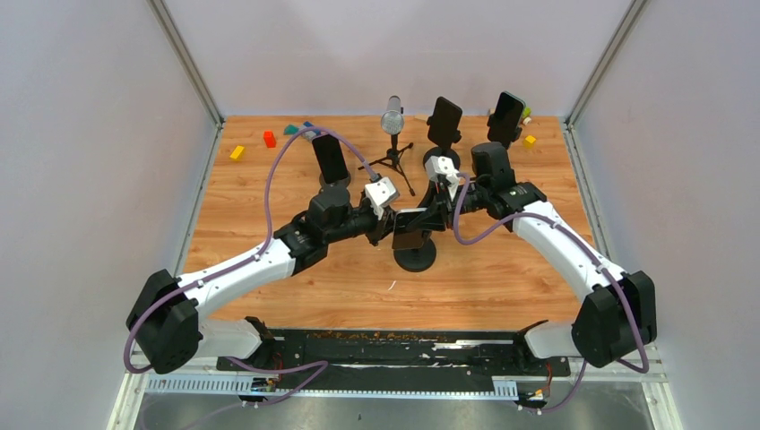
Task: Place the phone on the phone stand
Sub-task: Install the phone on the phone stand.
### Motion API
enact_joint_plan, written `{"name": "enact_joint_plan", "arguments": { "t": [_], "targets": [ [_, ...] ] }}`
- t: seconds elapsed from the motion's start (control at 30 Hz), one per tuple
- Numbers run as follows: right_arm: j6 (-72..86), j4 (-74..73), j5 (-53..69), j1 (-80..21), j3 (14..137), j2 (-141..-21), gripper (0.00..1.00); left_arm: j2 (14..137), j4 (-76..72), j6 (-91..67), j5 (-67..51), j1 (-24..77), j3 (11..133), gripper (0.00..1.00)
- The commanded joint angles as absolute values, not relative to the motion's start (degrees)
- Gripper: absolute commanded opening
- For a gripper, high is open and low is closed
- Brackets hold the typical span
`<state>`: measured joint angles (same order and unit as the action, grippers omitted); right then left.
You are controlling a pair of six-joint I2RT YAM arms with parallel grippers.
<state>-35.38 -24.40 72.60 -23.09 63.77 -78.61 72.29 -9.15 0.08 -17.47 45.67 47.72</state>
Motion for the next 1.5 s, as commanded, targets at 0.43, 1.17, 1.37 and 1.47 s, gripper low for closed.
{"name": "enact_joint_plan", "arguments": {
  "t": [0.43, 1.17, 1.37, 1.47],
  "targets": [
    [-19.4, -17.5, 52.7, -21.9, 58.4, -71.2, 0.00, 72.1, -11.3, -3.3, -14.7, 45.9, 45.8, 0.00],
    [-14.0, -18.9, 31.4, -22.4, 57.2, -69.1, 0.00, 73.3, -12.0, -3.6, -13.6, 46.5, 45.9, 0.00],
    [-13.2, -21.6, 25.6, -22.5, 58.3, -68.7, 0.00, 73.6, -12.1, -3.7, -12.6, 46.9, 45.9, 0.00],
    [-13.1, -23.3, 23.0, -22.5, 59.1, -68.4, 0.00, 73.7, -12.4, -3.7, -11.9, 47.0, 45.6, 0.00]
  ]
}}
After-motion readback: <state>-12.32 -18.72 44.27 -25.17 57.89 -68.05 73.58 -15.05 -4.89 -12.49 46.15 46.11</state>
